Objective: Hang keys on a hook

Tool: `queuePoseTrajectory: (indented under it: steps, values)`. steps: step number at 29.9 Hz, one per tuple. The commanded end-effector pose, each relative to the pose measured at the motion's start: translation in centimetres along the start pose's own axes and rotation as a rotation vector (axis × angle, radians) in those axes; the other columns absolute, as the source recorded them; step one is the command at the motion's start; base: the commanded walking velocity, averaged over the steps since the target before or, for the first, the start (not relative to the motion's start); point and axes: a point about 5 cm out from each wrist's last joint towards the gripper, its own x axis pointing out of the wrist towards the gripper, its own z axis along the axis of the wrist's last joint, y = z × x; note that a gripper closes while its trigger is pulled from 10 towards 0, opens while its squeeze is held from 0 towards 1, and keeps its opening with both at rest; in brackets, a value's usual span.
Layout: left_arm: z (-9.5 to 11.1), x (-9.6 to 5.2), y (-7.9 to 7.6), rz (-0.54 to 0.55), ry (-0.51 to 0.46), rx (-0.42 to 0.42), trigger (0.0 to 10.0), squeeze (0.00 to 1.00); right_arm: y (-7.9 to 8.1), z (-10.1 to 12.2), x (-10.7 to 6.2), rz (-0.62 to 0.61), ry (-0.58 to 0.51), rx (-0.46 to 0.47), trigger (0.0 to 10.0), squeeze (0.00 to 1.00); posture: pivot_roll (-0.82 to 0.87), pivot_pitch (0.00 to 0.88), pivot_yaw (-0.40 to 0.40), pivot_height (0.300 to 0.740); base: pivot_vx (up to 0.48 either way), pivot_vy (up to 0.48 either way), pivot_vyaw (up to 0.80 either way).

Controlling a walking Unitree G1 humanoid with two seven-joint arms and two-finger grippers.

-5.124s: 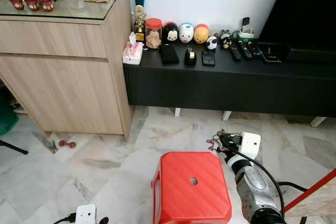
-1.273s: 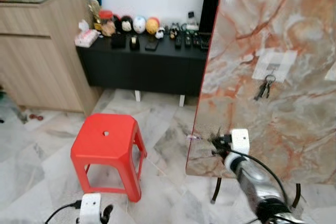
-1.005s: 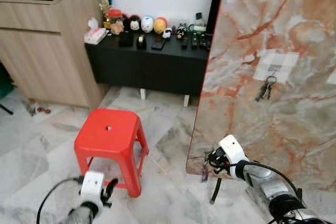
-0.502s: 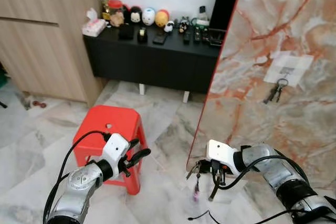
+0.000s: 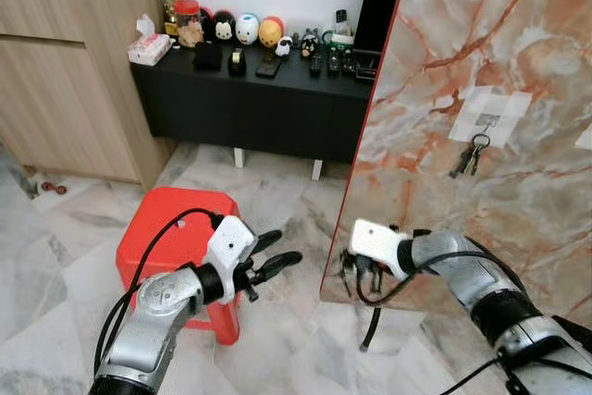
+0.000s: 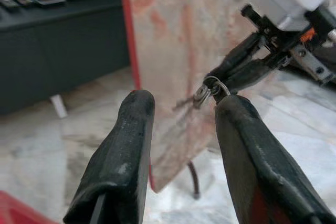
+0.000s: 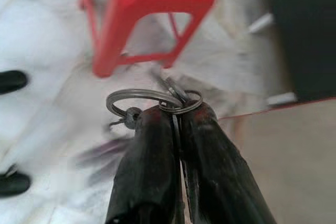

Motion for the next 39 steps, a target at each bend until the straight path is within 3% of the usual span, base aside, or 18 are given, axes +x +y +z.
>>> queuePoseTrajectory:
  steps: [1, 5, 12, 17, 20, 28, 34, 39]
  values:
    - [0.9, 0.6, -0.2, 0.024, -0.03, 0.001, 10.0, 0.0, -0.9, -0.4, -0.1, -0.115, -0.003, 0.124, 10.0, 0.0, 0.17, 0.036, -0.125, 0.74, 0.0, 0.0, 0.0]
    - [1.8, 1.1, -0.3, 0.072, -0.076, -0.024, 10.0, 0.0, -1.1, 0.7, 0.1, -0.179, -0.089, 0.214, 10.0, 0.0, 0.17, 0.039, -0.121, 0.74, 0.0, 0.0, 0.0]
    - [1.3, 1.4, -0.3, 0.109, -0.024, 0.002, 10.0, 0.0, -2.2, 3.0, -0.1, -0.256, -0.189, 0.32, 10.0, 0.0, 0.16, 0.039, -0.119, 0.74, 0.0, 0.0, 0.0]
    - [1.0, 1.5, -0.3, 0.126, -0.004, -0.003, 10.0, 0.0, -2.0, 4.6, -0.1, -0.22, -0.279, 0.385, 10.0, 0.0, 0.16, 0.038, -0.121, 0.74, 0.0, 0.0, 0.0]
    - [0.3, 1.7, 0.1, 0.175, 0.032, 0.012, 10.0, 0.0, -0.9, 6.3, 0.0, -0.111, -0.341, 0.411, 10.0, 0.0, 0.16, 0.037, -0.124, 0.74, 0.0, 0.0, 0.0]
    - [0.6, 2.0, 0.3, 0.214, 0.01, 0.046, 10.0, 0.0, 0.6, 6.4, -0.4, 0.006, -0.315, 0.311, 10.0, 0.0, 0.15, 0.036, -0.124, 0.74, 0.0, 0.0, 0.0]
    - [1.0, 1.8, 0.8, 0.257, -0.015, 0.072, 10.0, 0.0, 0.8, 5.6, -0.7, 0.009, -0.266, 0.319, 10.0, 0.0, 0.15, 0.032, -0.125, 0.74, 0.0, 0.0, 0.0]
    - [0.8, 1.5, -0.1, 0.181, -0.004, 0.058, 10.0, 0.0, 1.0, 5.2, -0.4, 0.009, -0.244, 0.349, 10.0, 0.0, 0.15, 0.03, -0.126, 0.74, 0.0, 0.0, 0.0]
